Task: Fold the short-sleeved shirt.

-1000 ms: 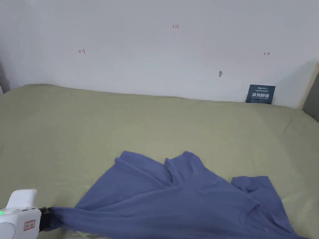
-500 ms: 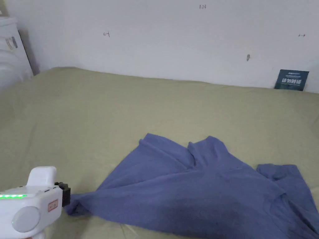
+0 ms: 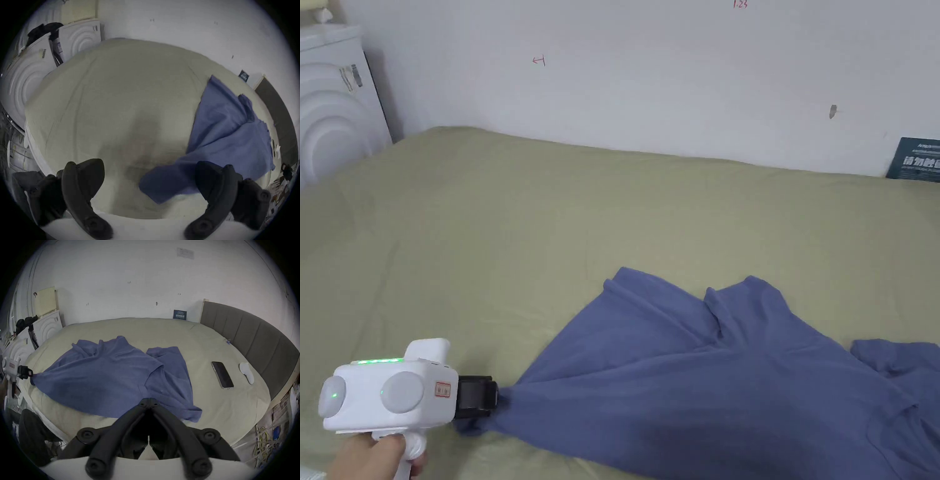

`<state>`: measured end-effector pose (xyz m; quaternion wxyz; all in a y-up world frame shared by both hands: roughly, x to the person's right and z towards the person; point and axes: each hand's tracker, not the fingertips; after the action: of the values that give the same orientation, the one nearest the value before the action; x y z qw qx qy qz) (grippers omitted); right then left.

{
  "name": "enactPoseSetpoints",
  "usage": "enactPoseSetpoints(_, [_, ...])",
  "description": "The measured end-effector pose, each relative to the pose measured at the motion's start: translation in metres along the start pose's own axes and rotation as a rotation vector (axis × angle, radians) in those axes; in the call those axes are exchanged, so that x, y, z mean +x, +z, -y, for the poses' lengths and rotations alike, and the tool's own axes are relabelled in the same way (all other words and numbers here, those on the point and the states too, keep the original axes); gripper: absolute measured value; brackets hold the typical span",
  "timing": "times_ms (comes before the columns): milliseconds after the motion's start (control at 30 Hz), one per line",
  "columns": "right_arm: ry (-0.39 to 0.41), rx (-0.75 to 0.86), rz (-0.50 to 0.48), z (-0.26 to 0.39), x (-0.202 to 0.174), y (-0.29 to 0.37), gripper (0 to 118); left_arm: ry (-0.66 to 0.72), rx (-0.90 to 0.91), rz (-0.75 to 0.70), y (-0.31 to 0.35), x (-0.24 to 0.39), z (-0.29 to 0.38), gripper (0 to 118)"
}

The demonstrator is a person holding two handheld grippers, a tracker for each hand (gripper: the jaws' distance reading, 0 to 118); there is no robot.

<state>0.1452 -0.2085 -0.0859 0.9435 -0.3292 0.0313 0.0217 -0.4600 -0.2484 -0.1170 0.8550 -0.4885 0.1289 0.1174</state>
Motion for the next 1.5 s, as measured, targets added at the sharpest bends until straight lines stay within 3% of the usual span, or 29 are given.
enactPoseSetpoints(33, [0.004,-0.008,0.002,0.000,0.000,-0.002,0,-0.015,-0.016,-0.016,-0.005,0.002,0.000,111])
enactPoseSetpoints(67, [0.008,-0.014,0.003,0.000,0.001,-0.004,0,-0.042,-0.022,-0.017,-0.003,0.006,0.000,99])
enactPoseSetpoints(133, [0.015,-0.021,0.003,-0.002,0.001,-0.008,0,-0.075,-0.004,-0.008,-0.003,0.011,0.002,64])
enactPoseSetpoints(167, [0.017,-0.028,0.001,-0.004,0.001,-0.011,0,-0.080,-0.016,-0.002,-0.003,0.013,0.002,56])
enactPoseSetpoints(200, [0.020,-0.038,-0.005,-0.007,0.001,-0.015,0,-0.079,-0.014,-0.006,0.002,0.014,0.001,39])
enactPoseSetpoints(233, [0.021,-0.044,-0.012,-0.011,0.002,-0.019,0,-0.098,-0.014,0.014,0.005,0.015,0.000,5])
enactPoseSetpoints(267, [0.021,-0.044,-0.015,-0.016,0.001,-0.022,0,-0.097,-0.007,0.071,0.007,0.015,0.000,2])
enactPoseSetpoints(400, [0.008,-0.051,-0.063,-0.049,-0.001,-0.052,0,-0.116,-0.001,0.034,0.008,0.024,0.002,2])
enactPoseSetpoints(500, [0.044,-0.057,-0.080,-0.083,-0.008,-0.090,0,-0.112,0.001,0.033,0.006,0.026,0.002,2])
enactPoseSetpoints(867, [0.136,-0.245,-0.132,-0.183,-0.031,-0.273,0,-0.106,0.007,0.048,0.000,0.027,-0.003,2])
enactPoseSetpoints(900, [0.152,-0.285,-0.134,-0.185,-0.031,-0.284,5,-0.107,0.005,0.048,0.000,0.028,-0.004,2])
enactPoseSetpoints(933, [0.172,-0.334,-0.136,-0.185,-0.033,-0.294,32,-0.103,0.003,0.050,-0.001,0.028,-0.005,2])
enactPoseSetpoints(967, [0.186,-0.364,-0.126,-0.184,-0.034,-0.303,88,-0.101,0.003,0.053,-0.002,0.028,-0.005,2])
enactPoseSetpoints(1000, [0.196,-0.392,-0.128,-0.181,-0.034,-0.311,118,-0.103,0.001,0.054,-0.004,0.028,-0.007,2])
enactPoseSetpoints(1067, [0.191,-0.349,-0.131,-0.179,-0.034,-0.321,104,-0.113,-0.001,0.052,-0.007,0.030,-0.009,2])
enactPoseSetpoints(1133, [0.228,-0.426,-0.120,-0.181,-0.038,-0.334,102,-0.118,-0.002,0.048,-0.009,0.032,-0.010,2])
enactPoseSetpoints(1200, [0.232,-0.395,-0.107,-0.163,-0.045,-0.325,99,-0.126,0.000,0.042,-0.012,0.034,-0.011,2])
enactPoseSetpoints(1233, [0.236,-0.392,-0.101,-0.162,-0.048,-0.320,89,-0.130,-0.001,0.038,-0.013,0.035,-0.011,2])
enactPoseSetpoints(1267, [0.238,-0.385,-0.108,-0.162,-0.050,-0.314,56,-0.130,0.001,0.036,-0.013,0.034,-0.010,2])
enactPoseSetpoints(1300, [0.237,-0.364,-0.154,-0.164,-0.052,-0.306,9,-0.130,0.001,0.035,-0.012,0.034,-0.010,2])
enactPoseSetpoints(1333, [0.243,-0.326,-0.146,-0.175,-0.053,-0.294,0,-0.127,0.001,0.035,-0.012,0.033,-0.010,2])
enactPoseSetpoints(1367, [0.261,-0.293,-0.138,-0.178,-0.055,-0.286,0,-0.122,-0.001,0.038,-0.011,0.033,-0.012,2])
enactPoseSetpoints(1500, [0.212,-0.184,-0.171,-0.197,-0.054,-0.223,0,-0.053,0.002,0.056,0.003,0.026,-0.017,2])
